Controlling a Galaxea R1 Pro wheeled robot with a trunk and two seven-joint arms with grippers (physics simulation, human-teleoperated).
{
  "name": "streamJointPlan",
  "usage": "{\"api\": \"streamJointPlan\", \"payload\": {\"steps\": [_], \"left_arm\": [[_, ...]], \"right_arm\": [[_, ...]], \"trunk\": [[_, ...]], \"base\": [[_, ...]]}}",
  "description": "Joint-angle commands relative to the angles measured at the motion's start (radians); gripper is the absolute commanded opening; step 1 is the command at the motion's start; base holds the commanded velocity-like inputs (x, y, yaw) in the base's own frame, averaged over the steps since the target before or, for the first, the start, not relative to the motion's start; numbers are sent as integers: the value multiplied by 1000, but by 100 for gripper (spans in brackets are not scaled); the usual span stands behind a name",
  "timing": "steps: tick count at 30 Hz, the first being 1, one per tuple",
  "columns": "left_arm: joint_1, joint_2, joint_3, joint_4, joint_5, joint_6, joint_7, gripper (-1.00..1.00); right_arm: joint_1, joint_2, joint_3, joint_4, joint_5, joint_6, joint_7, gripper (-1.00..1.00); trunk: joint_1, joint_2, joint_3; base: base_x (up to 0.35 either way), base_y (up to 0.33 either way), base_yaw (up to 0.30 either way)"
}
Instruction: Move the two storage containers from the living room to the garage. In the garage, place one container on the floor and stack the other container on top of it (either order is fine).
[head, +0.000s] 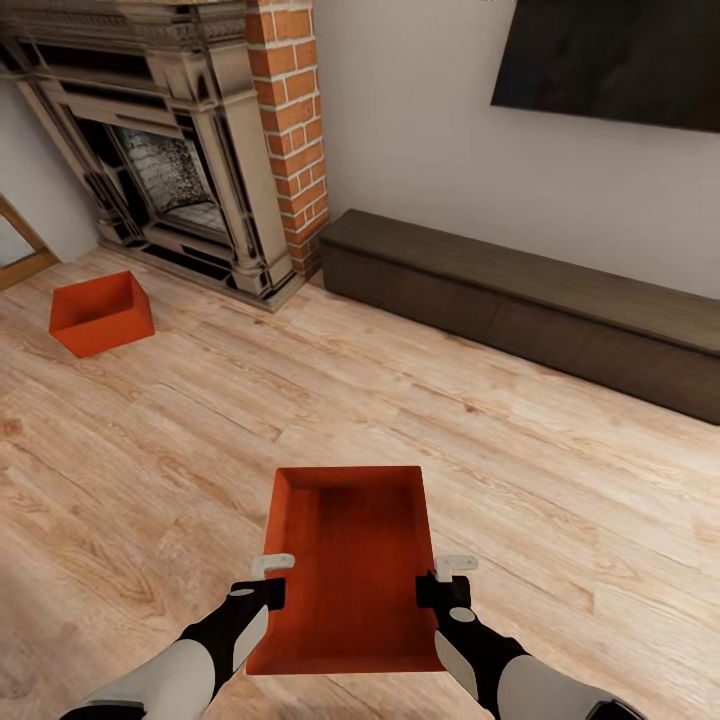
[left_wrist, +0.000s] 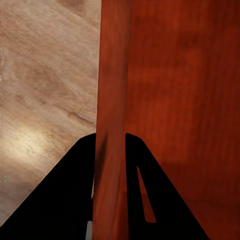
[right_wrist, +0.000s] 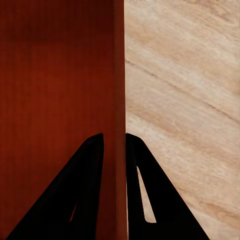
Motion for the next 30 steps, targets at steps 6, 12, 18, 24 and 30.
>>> {"api": "streamJointPlan", "payload": {"steps": [6,12,18,24,30], "left_arm": [[0,10,7,-7,-19,7,10,-100],[0,10,7,-7,-19,7,10,-100],[0,10,7,-7,-19,7,10,-100],[0,10,7,-7,-19,7,10,-100],[0,11,8,-7,-19,7,9,-100]], "right_arm": [[-1,-1,-6,12,-28,-5,-5,-100],[-1,-1,-6,12,-28,-5,-5,-100],[-1,-1,-6,12,-28,-5,-5,-100],[0,-1,-6,12,-28,-5,-5,-100],[-1,-1,-6,12,-28,-5,-5,-100]], "trunk": [[-23,42,18],[-46,84,37],[-69,126,56],[-92,168,75],[-115,210,94]], "base": [[0,0,0],[0,0,0],[0,0,0],[0,0,0],[0,0,0]]}}
